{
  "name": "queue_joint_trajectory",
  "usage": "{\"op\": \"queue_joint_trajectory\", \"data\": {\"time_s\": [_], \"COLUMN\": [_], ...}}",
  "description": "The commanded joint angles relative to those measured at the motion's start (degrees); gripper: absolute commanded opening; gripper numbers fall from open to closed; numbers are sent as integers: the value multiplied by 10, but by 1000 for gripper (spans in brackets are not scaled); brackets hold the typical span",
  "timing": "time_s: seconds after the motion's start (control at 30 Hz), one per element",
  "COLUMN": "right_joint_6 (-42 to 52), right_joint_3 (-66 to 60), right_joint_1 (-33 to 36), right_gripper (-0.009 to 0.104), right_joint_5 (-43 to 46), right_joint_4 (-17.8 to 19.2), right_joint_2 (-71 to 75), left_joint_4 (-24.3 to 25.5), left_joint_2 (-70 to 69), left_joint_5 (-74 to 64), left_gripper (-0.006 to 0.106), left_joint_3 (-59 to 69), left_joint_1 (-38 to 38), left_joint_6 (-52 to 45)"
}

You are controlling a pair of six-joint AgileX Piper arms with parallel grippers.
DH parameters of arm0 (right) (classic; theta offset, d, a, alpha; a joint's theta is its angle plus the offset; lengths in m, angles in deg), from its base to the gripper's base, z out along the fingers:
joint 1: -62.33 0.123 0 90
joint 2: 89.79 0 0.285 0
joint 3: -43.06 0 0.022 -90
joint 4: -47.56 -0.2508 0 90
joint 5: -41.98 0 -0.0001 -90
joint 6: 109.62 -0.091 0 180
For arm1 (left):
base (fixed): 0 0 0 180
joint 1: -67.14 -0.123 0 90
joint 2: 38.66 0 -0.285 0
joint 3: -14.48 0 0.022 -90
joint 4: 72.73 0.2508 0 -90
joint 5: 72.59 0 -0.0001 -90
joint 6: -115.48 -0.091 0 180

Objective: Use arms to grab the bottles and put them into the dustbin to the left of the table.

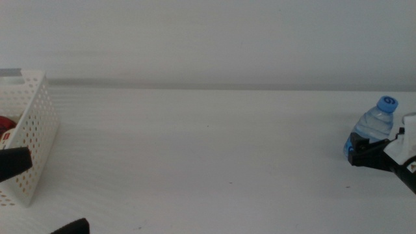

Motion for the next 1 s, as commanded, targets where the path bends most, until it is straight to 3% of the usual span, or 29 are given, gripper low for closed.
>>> {"op": "queue_joint_trajectory", "data": {"time_s": [0.0, 0.33, 0.6, 0.67, 0.7, 0.77, 0.83, 0.9, 0.97], "right_joint_6": [6, 6, 6, 6, 6, 6, 6, -11, -41], "right_joint_3": [16, 77, 106, 106, 106, 106, 106, 106, 112], "right_joint_1": [-4, -4, -4, -4, -4, -4, -2, 18, 52], "right_gripper": [86, 86, 84, 74, 64, 34, 2, -1, -2], "right_joint_5": [8, 4, 15, 22, 22, 22, 22, 30, 30], "right_joint_4": [7, 69, 82, 82, 82, 94, 130, 147, 140], "right_joint_2": [-14, -80, -126, -131, -133, -133, -129, -107, -76], "left_joint_4": [1, 1, 1, 1, 1, 1, 1, 1, 1], "left_joint_2": [-3, -3, -3, -3, -3, -3, -3, -3, -3], "left_joint_5": [10, 10, 10, 10, 10, 10, 10, 10, 10], "left_gripper": [94, 94, 94, 94, 94, 94, 94, 94, 94], "left_joint_3": [1, 1, 1, 1, 1, 1, 1, 1, 1], "left_joint_1": [5, 5, 5, 5, 5, 5, 5, 5, 5], "left_joint_6": [2, 2, 2, 2, 2, 2, 2, 2, 2]}}
